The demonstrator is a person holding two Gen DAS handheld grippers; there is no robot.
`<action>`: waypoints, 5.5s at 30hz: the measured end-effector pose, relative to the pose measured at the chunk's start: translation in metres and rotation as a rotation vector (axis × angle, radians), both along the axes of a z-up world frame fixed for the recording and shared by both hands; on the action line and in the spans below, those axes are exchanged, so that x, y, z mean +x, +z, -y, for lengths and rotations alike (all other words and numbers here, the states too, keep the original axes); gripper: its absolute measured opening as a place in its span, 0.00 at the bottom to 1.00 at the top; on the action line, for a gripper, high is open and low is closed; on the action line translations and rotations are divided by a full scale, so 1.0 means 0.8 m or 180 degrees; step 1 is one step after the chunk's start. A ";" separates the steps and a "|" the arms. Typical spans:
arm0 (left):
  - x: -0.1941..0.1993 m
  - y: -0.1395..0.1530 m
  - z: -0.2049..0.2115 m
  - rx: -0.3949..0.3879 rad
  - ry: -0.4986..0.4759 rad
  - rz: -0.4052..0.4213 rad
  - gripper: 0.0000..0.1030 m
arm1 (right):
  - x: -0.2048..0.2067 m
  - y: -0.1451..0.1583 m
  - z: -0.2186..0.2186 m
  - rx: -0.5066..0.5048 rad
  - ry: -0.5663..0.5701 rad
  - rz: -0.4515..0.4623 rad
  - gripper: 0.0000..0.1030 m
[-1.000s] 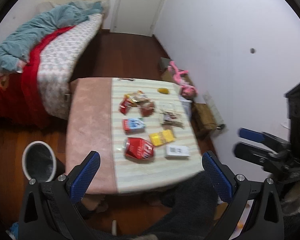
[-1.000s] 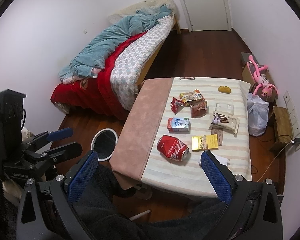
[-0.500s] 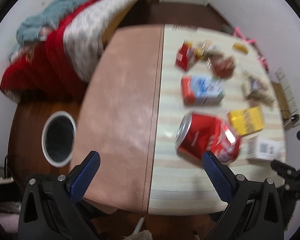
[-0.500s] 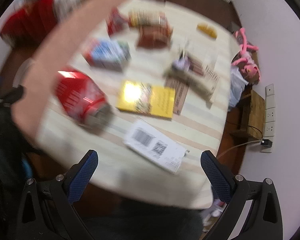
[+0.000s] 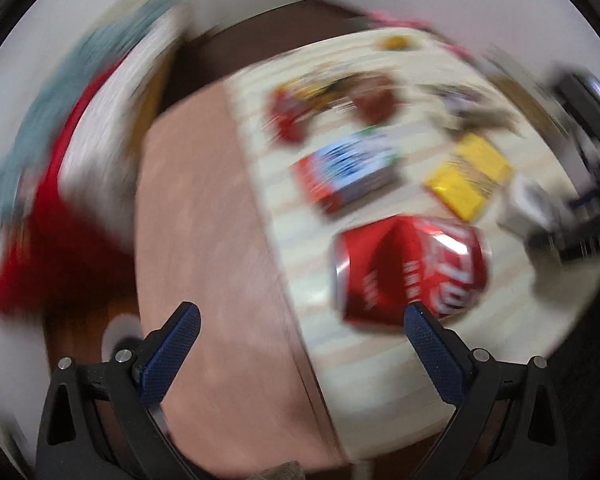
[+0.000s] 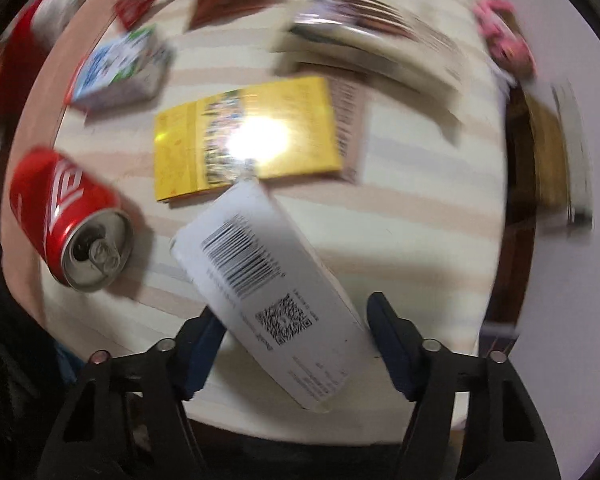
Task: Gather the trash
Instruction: 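Grasp the red cola can with the left tool while the right tool grasps the white barcode box, then carry both items over the white bin and open both tools to drop them, then move both tools back over the table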
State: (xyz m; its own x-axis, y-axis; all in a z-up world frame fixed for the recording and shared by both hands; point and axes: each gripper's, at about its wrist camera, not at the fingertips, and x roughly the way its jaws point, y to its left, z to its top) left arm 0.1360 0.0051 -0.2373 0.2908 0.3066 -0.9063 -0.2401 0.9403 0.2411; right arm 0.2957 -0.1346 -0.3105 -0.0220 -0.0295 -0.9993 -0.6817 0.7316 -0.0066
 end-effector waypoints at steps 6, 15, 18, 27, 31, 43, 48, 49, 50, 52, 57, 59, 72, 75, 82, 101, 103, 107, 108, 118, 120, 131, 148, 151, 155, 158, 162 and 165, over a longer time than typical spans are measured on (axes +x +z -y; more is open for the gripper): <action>0.045 -0.029 0.044 0.0237 -0.1745 -0.0656 1.00 | 0.012 0.003 0.052 0.0182 -0.0687 -0.0128 0.66; 0.088 -0.091 0.061 0.0092 -0.2387 -0.1219 0.99 | 0.004 -0.021 0.076 0.0228 -0.0732 -0.0210 0.67; 0.097 -0.101 0.063 0.0038 -0.2380 -0.1184 0.87 | 0.001 -0.019 0.071 0.0193 -0.0646 -0.0115 0.66; 0.098 -0.093 0.010 -0.0439 -0.1121 -0.1085 0.86 | -0.015 -0.001 0.057 0.0379 -0.0876 -0.0214 0.61; 0.081 -0.087 -0.026 -0.1072 -0.0275 -0.0903 0.86 | -0.026 -0.001 0.036 0.0520 -0.0737 -0.0411 0.66; 0.025 -0.076 0.023 -0.0531 -0.0272 -0.0380 0.81 | -0.078 0.002 -0.011 0.0144 -0.0511 0.0186 0.50; -0.014 -0.049 0.023 -0.0368 0.0255 -0.0146 0.81 | -0.100 0.012 -0.006 0.0295 -0.0700 0.0268 0.49; -0.021 -0.044 0.024 -0.0339 0.0319 -0.0068 0.81 | -0.104 0.019 -0.004 0.0332 -0.0726 0.0281 0.49; -0.026 -0.038 0.021 -0.0333 0.0362 -0.0016 0.81 | -0.112 0.025 -0.005 0.0381 -0.0752 0.0295 0.49; -0.032 -0.026 0.023 -0.0332 0.0473 0.0113 0.81 | -0.127 0.042 -0.005 0.0507 -0.0770 0.0362 0.49; -0.051 0.007 -0.011 -0.0374 0.0761 0.0486 0.81 | -0.160 0.081 -0.026 0.0765 -0.0784 0.0494 0.49; -0.068 0.032 -0.030 -0.0455 0.0913 0.0688 0.81 | -0.174 0.104 -0.035 0.0881 -0.0770 0.0575 0.49; -0.210 0.172 -0.160 -0.0551 0.1542 0.1547 0.81 | -0.251 0.201 -0.173 0.1455 -0.0022 0.0551 0.49; -0.257 0.177 -0.206 -0.0536 0.1753 0.1574 0.81 | -0.288 0.203 -0.230 0.1581 0.0193 0.0388 0.49; -0.362 0.107 -0.347 -0.0750 0.2409 0.1376 0.81 | -0.385 0.142 -0.405 0.1606 0.0732 -0.0067 0.49; -0.487 -0.123 -0.512 -0.1492 0.3662 0.0693 0.98 | -0.483 -0.137 -0.662 0.0568 0.1210 -0.0844 0.62; -0.497 -0.120 -0.509 -0.1292 0.3681 0.0608 0.98 | -0.483 -0.149 -0.669 0.0553 0.1222 -0.0991 0.82; -0.515 -0.112 -0.498 -0.1002 0.3698 0.0528 0.98 | -0.498 -0.143 -0.665 0.0579 0.1340 -0.1044 0.94; -0.518 -0.110 -0.496 -0.0944 0.3703 0.0503 0.98 | -0.500 -0.141 -0.665 0.0581 0.1358 -0.1028 0.97; -0.515 -0.090 -0.450 -0.0739 0.3597 0.0313 0.98 | -0.507 -0.098 -0.629 0.0364 0.1592 -0.0127 1.00; -0.514 -0.088 -0.442 -0.0741 0.3565 0.0308 0.98 | -0.504 -0.096 -0.625 0.0383 0.1589 -0.0099 1.00; -0.515 -0.046 -0.413 -0.0580 0.3486 0.0423 0.98 | -0.509 -0.036 -0.598 0.0640 0.1597 0.0023 1.00; -0.501 0.112 -0.330 -0.0187 0.3252 0.0967 0.98 | -0.497 0.152 -0.512 0.1592 0.1457 0.0023 1.00; -0.492 0.145 -0.312 -0.0111 0.3237 0.1078 0.98 | -0.488 0.190 -0.489 0.1816 0.1376 -0.0010 1.00; -0.463 0.166 -0.286 -0.0030 0.3119 0.1216 0.98 | -0.452 0.224 -0.443 0.2016 0.1123 -0.0068 1.00; -0.423 0.160 -0.267 -0.0023 0.3002 0.1223 0.98 | -0.405 0.229 -0.396 0.2022 0.0826 -0.0086 1.00; -0.336 0.115 -0.247 -0.0225 0.2762 0.1017 0.98 | -0.313 0.206 -0.321 0.1753 0.0314 0.0092 1.00; -0.251 0.070 -0.224 -0.0289 0.2518 0.0811 0.98 | -0.235 0.179 -0.259 0.1499 -0.0187 0.0196 1.00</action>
